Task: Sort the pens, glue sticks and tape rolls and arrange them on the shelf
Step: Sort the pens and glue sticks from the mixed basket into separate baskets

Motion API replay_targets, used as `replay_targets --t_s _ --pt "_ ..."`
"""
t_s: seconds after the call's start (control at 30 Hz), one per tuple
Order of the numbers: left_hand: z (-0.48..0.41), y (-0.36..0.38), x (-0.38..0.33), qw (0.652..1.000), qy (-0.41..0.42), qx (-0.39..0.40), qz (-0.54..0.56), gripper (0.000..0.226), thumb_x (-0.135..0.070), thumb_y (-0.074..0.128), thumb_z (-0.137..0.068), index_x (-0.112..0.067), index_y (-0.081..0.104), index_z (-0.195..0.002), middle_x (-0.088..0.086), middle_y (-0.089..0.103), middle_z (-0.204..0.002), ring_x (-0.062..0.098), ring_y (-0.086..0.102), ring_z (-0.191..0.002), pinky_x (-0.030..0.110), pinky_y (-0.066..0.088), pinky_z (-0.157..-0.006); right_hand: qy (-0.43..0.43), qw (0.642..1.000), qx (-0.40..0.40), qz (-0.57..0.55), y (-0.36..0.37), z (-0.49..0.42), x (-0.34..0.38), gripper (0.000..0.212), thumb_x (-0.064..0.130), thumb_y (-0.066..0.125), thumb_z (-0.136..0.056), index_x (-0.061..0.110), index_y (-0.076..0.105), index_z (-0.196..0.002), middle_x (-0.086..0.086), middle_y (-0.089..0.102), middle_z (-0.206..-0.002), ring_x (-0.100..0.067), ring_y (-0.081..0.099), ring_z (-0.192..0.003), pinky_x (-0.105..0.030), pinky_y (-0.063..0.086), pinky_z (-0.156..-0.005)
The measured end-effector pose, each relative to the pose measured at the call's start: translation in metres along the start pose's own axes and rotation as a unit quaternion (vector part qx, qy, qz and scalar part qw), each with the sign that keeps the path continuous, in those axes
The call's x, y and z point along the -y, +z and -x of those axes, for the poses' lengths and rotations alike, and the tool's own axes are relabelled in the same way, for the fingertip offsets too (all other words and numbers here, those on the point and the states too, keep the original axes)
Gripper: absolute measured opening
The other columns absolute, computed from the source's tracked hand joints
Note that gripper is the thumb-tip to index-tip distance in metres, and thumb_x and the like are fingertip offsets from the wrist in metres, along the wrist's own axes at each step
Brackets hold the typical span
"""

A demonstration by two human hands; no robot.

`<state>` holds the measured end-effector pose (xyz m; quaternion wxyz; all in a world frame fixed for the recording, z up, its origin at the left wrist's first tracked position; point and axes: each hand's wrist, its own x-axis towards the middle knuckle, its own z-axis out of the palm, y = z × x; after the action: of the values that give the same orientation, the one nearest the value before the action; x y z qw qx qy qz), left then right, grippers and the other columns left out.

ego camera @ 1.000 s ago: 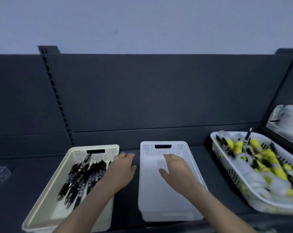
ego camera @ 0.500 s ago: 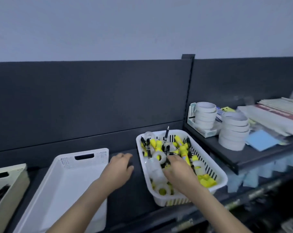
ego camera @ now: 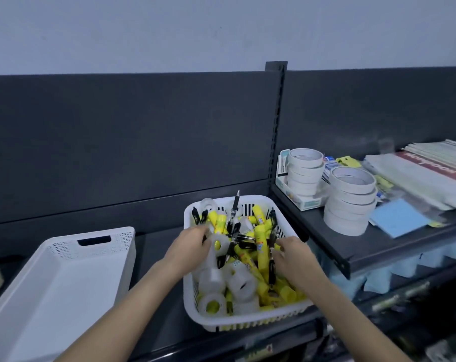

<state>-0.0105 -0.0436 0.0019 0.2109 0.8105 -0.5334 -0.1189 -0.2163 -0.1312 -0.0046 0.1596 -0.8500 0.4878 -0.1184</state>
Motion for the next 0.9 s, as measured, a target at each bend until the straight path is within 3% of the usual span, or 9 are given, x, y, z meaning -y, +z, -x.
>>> replay_targets --t_s 0.1,0.2,0.27,0.37,0.5,0.6,0.73,0.83,0.9 --pt "-0.025 0.006 0.002 1.0 -0.008 -0.006 0.024 0.016 -0.009 0.039 -0.089 -0.005 0.049 -0.077 0.011 0.056 -0.078 0.022 0.043 -0.063 0.032 0.035 -0.057 0.008 1.0 0.003 0.02 0.006 -0.016 0.004 0.028 0.027 0.047 -0.093 0.005 0.064 -0.089 -0.008 0.051 -0.098 -0.023 0.054 -0.093 -0.026 0.036 -0.067" --pt "-0.054 0.013 0.004 0.999 -0.029 -0.005 0.022 0.021 -0.015 0.043 -0.089 0.0 0.058 -0.089 0.015 0.063 -0.092 0.03 0.057 -0.08 0.037 0.047 -0.066 0.015 0.999 0.025 0.043 0.014 -0.031 0.011 0.037 0.037 0.047 -0.093 0.01 0.052 -0.068 -0.003 0.042 -0.083 -0.022 0.051 -0.089 -0.026 0.036 -0.068" --pt "-0.069 0.017 0.002 0.999 -0.049 0.01 -0.015 0.018 -0.02 0.047 -0.087 -0.004 0.053 -0.079 0.012 0.061 -0.084 0.026 0.054 -0.079 0.032 0.042 -0.062 0.017 0.998 0.034 0.057 0.018 -0.041 0.016 0.035 0.041 0.05 -0.09 0.01 0.053 -0.073 -0.006 0.046 -0.087 -0.022 0.054 -0.092 -0.026 0.036 -0.068" --pt "-0.084 0.026 -0.004 0.995 -0.055 0.031 -0.081 0.029 -0.021 0.051 -0.083 -0.011 0.037 -0.059 0.003 0.045 -0.062 0.022 0.046 -0.071 0.027 0.028 -0.048 0.005 0.997 0.055 0.048 0.029 -0.056 0.022 0.035 0.036 0.057 -0.083 0.013 0.042 -0.062 -0.006 0.05 -0.084 -0.021 0.055 -0.084 -0.026 0.034 -0.063" --pt "-0.098 0.031 -0.005 0.996 -0.047 0.034 -0.073 0.03 -0.011 0.05 -0.079 -0.015 0.032 -0.056 0.001 0.04 -0.056 0.016 0.039 -0.054 0.027 0.024 -0.046 0.011 0.999 0.044 -0.017 0.029 -0.07 0.024 0.024 0.026 0.059 -0.081 0.005 0.054 -0.071 -0.007 0.05 -0.076 -0.02 0.05 -0.069 -0.027 0.03 -0.05" --pt "-0.102 0.022 0.001 0.998 -0.043 -0.011 -0.049 0.03 -0.019 0.047 -0.084 -0.018 0.035 -0.056 -0.002 0.042 -0.058 0.019 0.044 -0.065 0.028 0.032 -0.058 -0.004 0.998 0.062 -0.009 0.019 -0.069 0.024 0.021 0.025 0.056 -0.083 0.008 0.05 -0.072 -0.004 0.049 -0.069 -0.02 0.049 -0.07 -0.028 0.034 -0.056" --pt "-0.105 0.011 0.008 0.995 -0.055 -0.035 -0.074 0.032 -0.031 0.053 -0.083 -0.023 0.036 -0.056 -0.006 0.045 -0.063 0.022 0.051 -0.08 0.029 0.033 -0.071 -0.052 0.984 0.15 0.086 0.031 -0.061 0.035 0.03 0.029 0.055 -0.086 0.013 0.039 -0.066 -0.002 0.042 -0.063 -0.022 0.05 -0.066 -0.029 0.034 -0.051" --pt "-0.105 0.019 0.006 0.994 -0.031 -0.04 -0.098 0.029 -0.042 0.055 -0.083 -0.018 0.048 -0.068 0.001 0.06 -0.078 0.024 0.057 -0.09 0.03 0.035 -0.07 -0.056 0.984 0.126 0.109 0.042 -0.063 0.043 0.037 0.026 0.053 -0.088 0.015 0.03 -0.061 -0.002 0.035 -0.059 -0.018 0.037 -0.054 -0.027 0.028 -0.047" --pt "-0.104 0.027 0.005 0.99 -0.014 -0.048 -0.13 0.034 -0.047 0.055 -0.084 -0.016 0.045 -0.073 0.005 0.06 -0.086 0.025 0.053 -0.094 0.03 0.033 -0.072 -0.052 0.986 0.103 0.118 0.044 -0.064 0.046 0.039 0.023 0.054 -0.086 0.015 0.026 -0.059 -0.002 0.032 -0.058 -0.016 0.03 -0.05 -0.027 0.023 -0.045"
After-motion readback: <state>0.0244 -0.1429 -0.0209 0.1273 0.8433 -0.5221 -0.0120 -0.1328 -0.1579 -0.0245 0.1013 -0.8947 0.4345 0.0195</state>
